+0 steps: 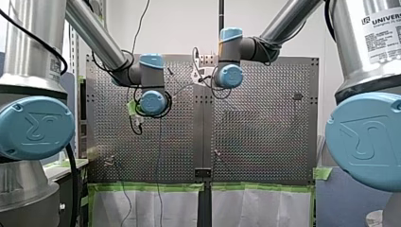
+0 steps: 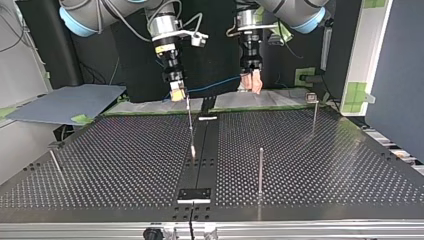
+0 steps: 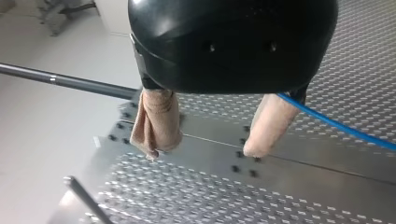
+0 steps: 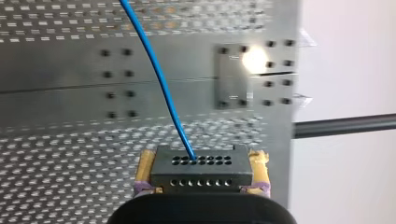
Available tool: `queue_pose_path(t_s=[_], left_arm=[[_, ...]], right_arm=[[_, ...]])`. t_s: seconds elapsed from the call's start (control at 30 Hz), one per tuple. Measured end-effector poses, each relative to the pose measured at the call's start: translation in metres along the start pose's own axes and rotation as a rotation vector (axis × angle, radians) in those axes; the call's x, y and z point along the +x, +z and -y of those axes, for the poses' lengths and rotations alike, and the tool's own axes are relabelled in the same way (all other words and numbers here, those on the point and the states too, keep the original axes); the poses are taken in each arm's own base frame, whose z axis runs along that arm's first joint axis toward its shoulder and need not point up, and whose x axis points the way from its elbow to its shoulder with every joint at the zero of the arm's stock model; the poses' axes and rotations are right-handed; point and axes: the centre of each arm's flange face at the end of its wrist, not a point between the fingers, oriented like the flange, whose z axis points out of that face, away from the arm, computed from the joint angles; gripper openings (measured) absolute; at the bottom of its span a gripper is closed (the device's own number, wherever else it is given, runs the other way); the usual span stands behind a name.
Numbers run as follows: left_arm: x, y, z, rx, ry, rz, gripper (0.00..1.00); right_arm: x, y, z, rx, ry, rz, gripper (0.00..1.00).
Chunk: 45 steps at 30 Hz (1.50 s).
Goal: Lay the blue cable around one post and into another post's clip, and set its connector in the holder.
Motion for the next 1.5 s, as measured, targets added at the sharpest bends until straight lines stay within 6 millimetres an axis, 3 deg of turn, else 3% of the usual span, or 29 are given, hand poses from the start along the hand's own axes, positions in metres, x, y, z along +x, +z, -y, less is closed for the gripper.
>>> queue_pose_path(t_s=[0.33, 0.47, 0.6, 0.77, 0.97, 1.17, 1.5], left_arm=[[-0.068, 0.033, 0.014, 0.002, -0.053, 0.088, 1.00], [-0.103, 0.049, 0.016, 0.014, -0.082, 0.129, 1.00], [-0.136, 0.061, 0.016, 0.027, -0.107, 0.167, 1.00], [-0.167, 0.082, 0.012, 0.037, -0.113, 0.190, 1.00], [-0.175, 0.114, 0.001, -0.004, -0.071, 0.167, 1.00], [-0.176, 0.137, 0.000, -0.028, -0.052, 0.141, 1.00], [-0.218, 0.171, 0.000, -0.021, -0.062, 0.220, 1.00]], right_arm=[[0.089, 0.003, 0.000, 0.000, 0.021, -0.116, 0.00], [0.115, 0.005, -0.001, -0.001, 0.028, -0.162, 0.00], [0.121, 0.014, 0.000, 0.002, 0.029, -0.172, 0.00], [0.114, 0.033, 0.004, 0.013, 0.022, -0.147, 0.00], [0.108, 0.054, 0.008, 0.020, 0.023, -0.147, 0.00], [0.117, 0.070, 0.010, 0.021, 0.029, -0.168, 0.00], [0.135, 0.088, 0.011, 0.024, 0.034, -0.199, 0.00]])
